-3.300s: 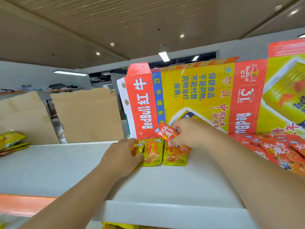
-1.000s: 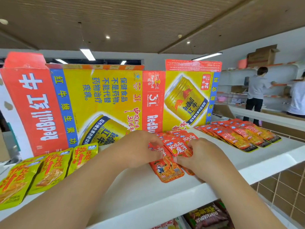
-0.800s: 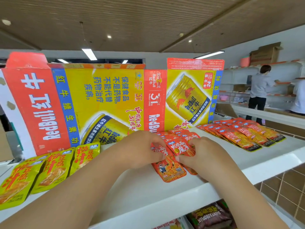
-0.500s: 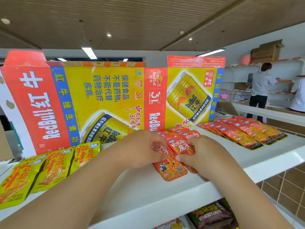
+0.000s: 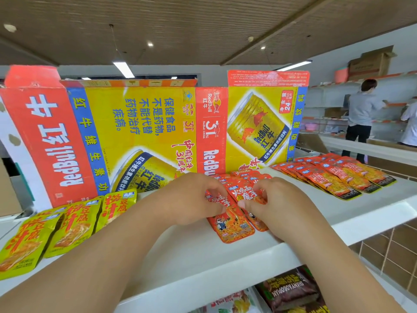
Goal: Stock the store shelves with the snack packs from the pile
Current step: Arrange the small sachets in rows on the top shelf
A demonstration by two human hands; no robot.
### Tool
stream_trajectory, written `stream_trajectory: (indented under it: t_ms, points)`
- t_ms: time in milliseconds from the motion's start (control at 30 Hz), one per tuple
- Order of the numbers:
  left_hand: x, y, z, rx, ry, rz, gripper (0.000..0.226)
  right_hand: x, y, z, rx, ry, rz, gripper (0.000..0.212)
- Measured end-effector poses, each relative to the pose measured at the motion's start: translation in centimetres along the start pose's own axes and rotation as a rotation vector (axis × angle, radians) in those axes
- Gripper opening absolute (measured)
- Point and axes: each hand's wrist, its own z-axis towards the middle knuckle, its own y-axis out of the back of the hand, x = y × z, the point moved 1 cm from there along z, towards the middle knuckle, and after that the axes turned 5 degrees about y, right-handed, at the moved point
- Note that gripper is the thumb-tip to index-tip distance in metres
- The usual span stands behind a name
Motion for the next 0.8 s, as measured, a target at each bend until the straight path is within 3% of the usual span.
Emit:
stream_trajectory:
  t_ms: [133, 400, 800]
  points:
    - [-0.2, 0.5, -0.4, -0.083, -0.004, -0.045, 0.024, -0.1, 0.1, -0.1, -0.09, 0.044, 0.075, 0.047]
    - [0.4, 2.8, -2.9, -0.249, 0.075, -0.005, 0.021, 2.9, 2.0, 2.8, -0.022, 0.24, 0.176, 0.037]
    - [7.7, 10.9, -16.3, -0.463, 0.416, 0.151, 0.019, 21.0, 2.8, 4.6, 0.176, 0.723, 0.251, 0.037]
